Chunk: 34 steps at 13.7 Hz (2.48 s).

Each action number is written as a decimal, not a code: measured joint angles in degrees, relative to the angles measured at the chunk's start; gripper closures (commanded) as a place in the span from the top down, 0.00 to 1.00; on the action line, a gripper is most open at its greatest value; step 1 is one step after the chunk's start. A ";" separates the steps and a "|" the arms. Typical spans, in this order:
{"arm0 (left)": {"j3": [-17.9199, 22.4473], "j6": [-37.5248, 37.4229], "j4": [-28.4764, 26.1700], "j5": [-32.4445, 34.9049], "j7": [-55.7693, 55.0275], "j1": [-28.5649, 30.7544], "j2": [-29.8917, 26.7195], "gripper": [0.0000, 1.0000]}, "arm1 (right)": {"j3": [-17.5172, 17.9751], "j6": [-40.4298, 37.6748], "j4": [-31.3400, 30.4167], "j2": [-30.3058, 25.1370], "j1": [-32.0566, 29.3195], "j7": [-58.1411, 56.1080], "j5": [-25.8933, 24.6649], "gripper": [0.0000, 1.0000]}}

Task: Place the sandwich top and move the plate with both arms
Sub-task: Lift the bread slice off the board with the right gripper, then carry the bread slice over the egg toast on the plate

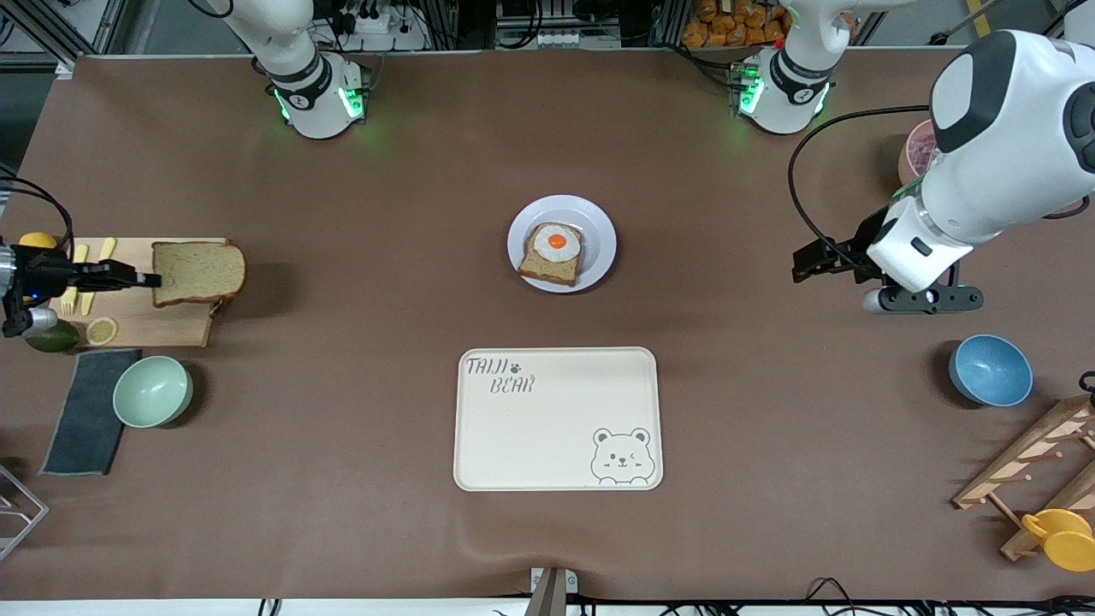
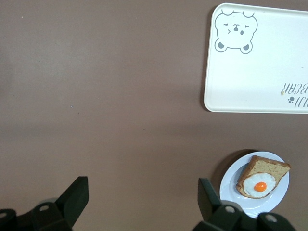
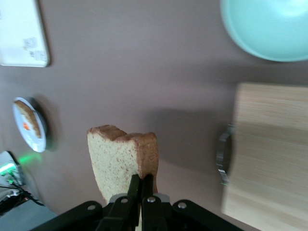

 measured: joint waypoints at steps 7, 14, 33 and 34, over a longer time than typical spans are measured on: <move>-0.40 -0.01 -0.15 -3.57 0.00 -1.69 4.63 1.00 | 0.26 12.91 -14.37 -12.54 13.88 12.69 5.40 0.00; -0.41 -0.03 -0.54 -3.60 0.00 -2.45 5.62 1.00 | 0.30 19.90 -24.32 -17.09 24.34 15.89 22.38 0.00; -0.37 -0.03 -0.58 -3.60 0.59 -2.90 6.89 1.00 | 0.51 70.08 -32.18 -10.06 73.86 43.34 41.99 0.00; -0.37 -0.03 -0.58 -3.60 0.61 -2.90 6.97 1.00 | 0.50 70.54 -32.12 -10.06 74.91 43.34 42.70 0.00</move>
